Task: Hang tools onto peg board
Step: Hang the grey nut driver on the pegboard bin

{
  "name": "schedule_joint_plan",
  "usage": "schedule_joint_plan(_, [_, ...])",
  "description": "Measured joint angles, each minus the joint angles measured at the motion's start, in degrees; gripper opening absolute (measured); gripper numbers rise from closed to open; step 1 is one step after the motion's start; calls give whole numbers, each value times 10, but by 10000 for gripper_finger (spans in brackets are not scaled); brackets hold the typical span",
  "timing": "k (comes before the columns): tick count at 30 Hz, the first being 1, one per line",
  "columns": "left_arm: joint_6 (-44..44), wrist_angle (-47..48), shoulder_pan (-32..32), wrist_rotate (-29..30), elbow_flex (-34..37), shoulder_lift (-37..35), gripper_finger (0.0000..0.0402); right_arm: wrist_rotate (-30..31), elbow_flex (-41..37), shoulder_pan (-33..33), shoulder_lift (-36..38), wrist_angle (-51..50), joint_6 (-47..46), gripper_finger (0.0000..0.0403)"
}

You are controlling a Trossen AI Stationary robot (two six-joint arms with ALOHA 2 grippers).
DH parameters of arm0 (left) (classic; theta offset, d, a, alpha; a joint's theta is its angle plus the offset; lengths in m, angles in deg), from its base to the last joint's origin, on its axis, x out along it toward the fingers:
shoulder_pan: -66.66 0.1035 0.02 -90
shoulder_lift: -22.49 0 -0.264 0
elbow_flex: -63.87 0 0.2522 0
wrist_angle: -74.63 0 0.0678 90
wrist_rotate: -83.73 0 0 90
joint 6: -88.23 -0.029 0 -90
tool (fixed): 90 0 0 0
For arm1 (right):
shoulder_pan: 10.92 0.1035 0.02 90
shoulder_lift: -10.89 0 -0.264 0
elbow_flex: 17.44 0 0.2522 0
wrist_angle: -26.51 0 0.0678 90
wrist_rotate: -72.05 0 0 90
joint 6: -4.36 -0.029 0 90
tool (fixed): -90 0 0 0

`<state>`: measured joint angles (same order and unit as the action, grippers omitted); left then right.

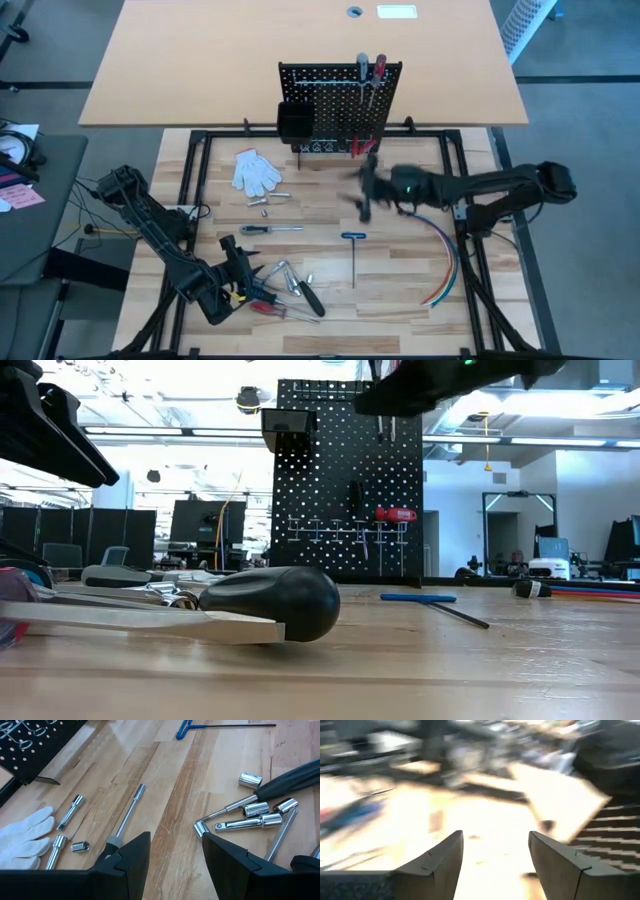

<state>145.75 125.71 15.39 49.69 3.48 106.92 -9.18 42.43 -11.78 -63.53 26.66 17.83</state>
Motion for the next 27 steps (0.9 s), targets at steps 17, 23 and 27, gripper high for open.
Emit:
schedule_joint_plan(17, [7,-5,0,12,36,0,175,42,-43,237,-341,424,-87,234])
schedule_joint_plan(23, [186,-3,4,39,153,-22,175,35,12,220,-371,339,-92,234])
schedule_joint_plan(27, [247,-7,13,29,219,-66,175,33,27,217,-371,306,-91,234])
